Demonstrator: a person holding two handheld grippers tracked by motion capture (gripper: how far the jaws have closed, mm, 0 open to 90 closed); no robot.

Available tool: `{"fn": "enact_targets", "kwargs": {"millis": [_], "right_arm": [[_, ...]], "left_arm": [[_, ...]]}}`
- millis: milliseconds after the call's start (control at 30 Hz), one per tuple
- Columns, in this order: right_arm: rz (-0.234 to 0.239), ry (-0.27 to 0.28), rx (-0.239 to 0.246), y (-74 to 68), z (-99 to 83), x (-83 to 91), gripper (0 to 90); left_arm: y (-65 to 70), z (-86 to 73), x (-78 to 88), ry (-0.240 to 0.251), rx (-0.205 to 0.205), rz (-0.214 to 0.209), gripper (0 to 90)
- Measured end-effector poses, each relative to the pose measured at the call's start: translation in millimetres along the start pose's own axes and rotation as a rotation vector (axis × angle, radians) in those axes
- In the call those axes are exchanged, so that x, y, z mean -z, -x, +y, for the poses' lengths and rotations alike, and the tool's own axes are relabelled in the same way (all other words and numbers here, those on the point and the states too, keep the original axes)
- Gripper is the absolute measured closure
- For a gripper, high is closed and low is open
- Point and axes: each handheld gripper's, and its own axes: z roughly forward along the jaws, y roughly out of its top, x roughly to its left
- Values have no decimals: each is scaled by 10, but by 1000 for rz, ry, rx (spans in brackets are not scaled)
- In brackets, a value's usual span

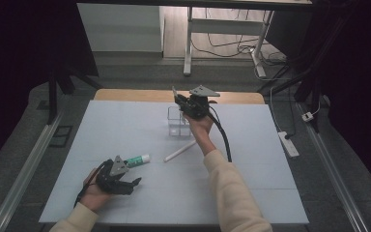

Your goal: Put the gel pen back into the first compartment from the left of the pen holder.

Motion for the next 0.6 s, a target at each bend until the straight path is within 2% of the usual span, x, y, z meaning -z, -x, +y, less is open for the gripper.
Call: {"fn": "enact_targets", "kwargs": {"millis": [600], "right_arm": [[8,11,-7,-6,2,-9,794]], "left_arm": [[0,0,4,5,2,-2,212]]}}
